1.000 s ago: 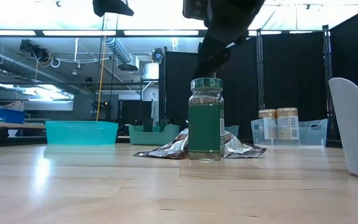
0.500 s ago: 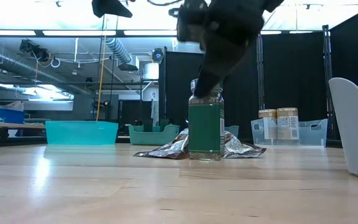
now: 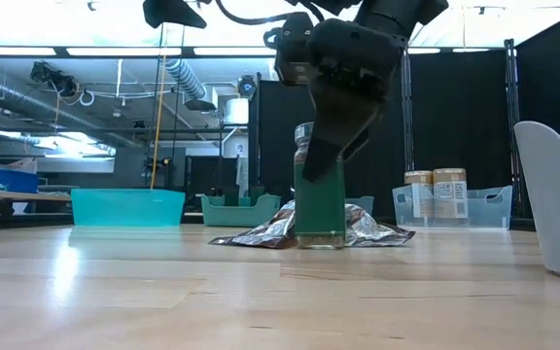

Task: Sort spices by type
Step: Put the green seasoning bottle into the blue bin

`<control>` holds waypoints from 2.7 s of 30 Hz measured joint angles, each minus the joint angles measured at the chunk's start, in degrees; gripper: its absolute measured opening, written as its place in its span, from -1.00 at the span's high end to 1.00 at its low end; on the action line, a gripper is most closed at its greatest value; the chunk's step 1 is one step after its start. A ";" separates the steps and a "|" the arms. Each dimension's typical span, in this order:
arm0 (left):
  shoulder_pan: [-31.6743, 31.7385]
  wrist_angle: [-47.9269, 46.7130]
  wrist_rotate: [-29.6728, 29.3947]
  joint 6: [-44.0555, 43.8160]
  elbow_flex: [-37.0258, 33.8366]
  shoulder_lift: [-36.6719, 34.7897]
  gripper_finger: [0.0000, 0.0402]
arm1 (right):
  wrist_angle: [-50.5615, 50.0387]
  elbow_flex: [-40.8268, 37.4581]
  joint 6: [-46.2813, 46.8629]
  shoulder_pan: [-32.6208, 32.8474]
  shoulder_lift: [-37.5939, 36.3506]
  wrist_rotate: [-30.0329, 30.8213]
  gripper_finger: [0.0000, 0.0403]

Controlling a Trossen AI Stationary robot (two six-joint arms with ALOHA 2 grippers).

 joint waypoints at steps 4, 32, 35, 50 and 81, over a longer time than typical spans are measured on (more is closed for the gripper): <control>0.00 0.04 -0.02 -0.08 0.00 0.00 -0.54 | 0.15 -0.02 3.82 -0.32 -0.37 -0.47 0.02; -0.01 3.40 -0.79 -4.98 0.00 0.04 -0.54 | -8.15 -0.01 0.38 -29.69 -21.82 18.81 0.02; 0.00 4.42 -1.84 -5.01 0.00 0.04 -0.54 | -8.14 0.00 2.81 -32.93 -19.01 18.75 0.02; 0.00 5.33 -7.20 -7.80 0.00 0.07 -0.54 | -3.06 0.00 12.26 -40.33 -6.09 17.74 0.02; 0.00 5.34 -9.44 -7.34 0.00 1.54 -0.54 | -3.88 0.09 20.11 -44.48 -5.63 18.27 -0.29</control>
